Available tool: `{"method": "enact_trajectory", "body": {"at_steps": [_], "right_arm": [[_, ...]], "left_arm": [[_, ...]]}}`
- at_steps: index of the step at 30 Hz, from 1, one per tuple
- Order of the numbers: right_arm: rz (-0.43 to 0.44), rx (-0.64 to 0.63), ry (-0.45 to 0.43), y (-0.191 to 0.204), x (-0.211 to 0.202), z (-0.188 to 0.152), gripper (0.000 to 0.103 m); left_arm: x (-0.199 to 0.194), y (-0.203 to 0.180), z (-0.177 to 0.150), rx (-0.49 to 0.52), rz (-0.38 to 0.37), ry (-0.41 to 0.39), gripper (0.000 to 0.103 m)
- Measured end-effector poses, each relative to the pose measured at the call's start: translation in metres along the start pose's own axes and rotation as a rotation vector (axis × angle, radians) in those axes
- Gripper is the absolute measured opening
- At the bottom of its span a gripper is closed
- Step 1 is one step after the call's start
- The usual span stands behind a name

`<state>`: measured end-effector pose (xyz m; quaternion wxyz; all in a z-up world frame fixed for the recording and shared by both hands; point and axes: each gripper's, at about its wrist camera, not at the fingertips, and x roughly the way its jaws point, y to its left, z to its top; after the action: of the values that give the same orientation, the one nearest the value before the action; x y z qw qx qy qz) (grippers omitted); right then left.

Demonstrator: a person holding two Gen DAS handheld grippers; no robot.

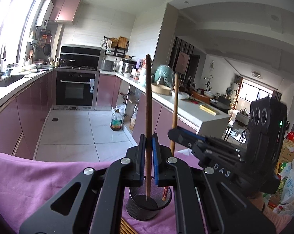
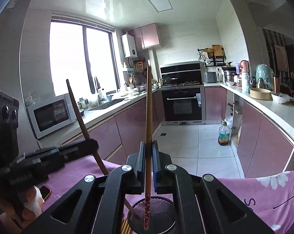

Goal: Organize utensils
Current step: 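Lift the chopstick upright with the left tool and carry it over the mesh cup, then lower the chopstick into the mesh cup and open the left tool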

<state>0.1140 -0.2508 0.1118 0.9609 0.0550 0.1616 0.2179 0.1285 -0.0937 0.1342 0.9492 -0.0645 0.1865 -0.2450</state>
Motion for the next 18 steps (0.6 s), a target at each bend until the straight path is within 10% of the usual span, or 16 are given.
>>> {"method": "enact_trajectory", "body": {"at_steps": [18], "right_arm": [[-0.044, 0.020, 0.226, -0.009, 0.055, -0.051, 0.005]], "left_arm": [[0.082, 0.021, -0.052, 0.036, 0.028, 0.178, 0.007]]}}
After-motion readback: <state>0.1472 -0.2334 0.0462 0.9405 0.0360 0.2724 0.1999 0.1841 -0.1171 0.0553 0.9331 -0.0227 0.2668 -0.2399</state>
